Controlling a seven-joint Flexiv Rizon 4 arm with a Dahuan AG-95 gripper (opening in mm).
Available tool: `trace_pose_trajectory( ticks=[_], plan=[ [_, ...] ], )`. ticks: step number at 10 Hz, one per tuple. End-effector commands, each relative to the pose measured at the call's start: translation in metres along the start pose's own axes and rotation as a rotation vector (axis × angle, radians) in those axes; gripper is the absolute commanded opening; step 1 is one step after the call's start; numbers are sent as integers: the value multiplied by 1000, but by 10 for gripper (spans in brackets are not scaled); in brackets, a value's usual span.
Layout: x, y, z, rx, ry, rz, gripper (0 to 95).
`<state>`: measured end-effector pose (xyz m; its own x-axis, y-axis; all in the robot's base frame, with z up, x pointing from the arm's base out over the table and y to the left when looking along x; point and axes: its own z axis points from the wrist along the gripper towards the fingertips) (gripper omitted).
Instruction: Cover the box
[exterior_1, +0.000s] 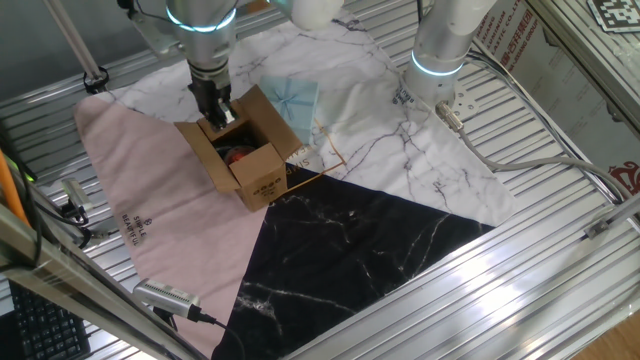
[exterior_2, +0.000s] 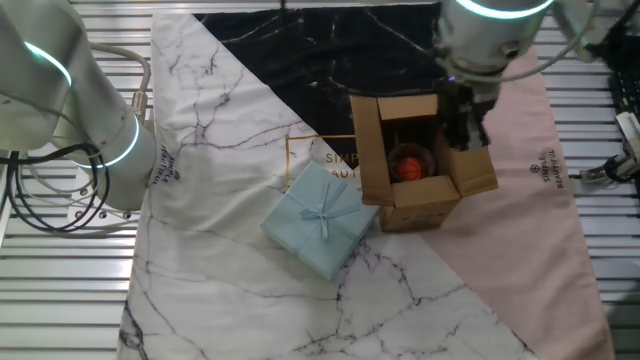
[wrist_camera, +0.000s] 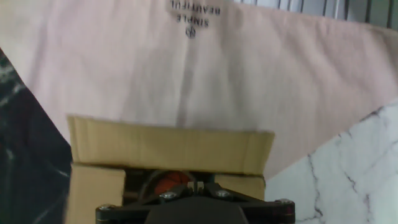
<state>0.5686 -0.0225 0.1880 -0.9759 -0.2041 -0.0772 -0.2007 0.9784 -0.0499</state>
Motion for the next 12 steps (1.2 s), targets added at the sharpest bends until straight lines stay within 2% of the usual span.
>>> trace_pose_trajectory(
  ticks=[1,6,8,12],
  plan=[
    [-9,0,2,-18,0,-3,0],
    [-20,-9,7,-32,14,-18,0],
    [-28,-8,12,-35,18,-25,0],
    [-29,-7,12,-35,20,-23,0]
  ],
)
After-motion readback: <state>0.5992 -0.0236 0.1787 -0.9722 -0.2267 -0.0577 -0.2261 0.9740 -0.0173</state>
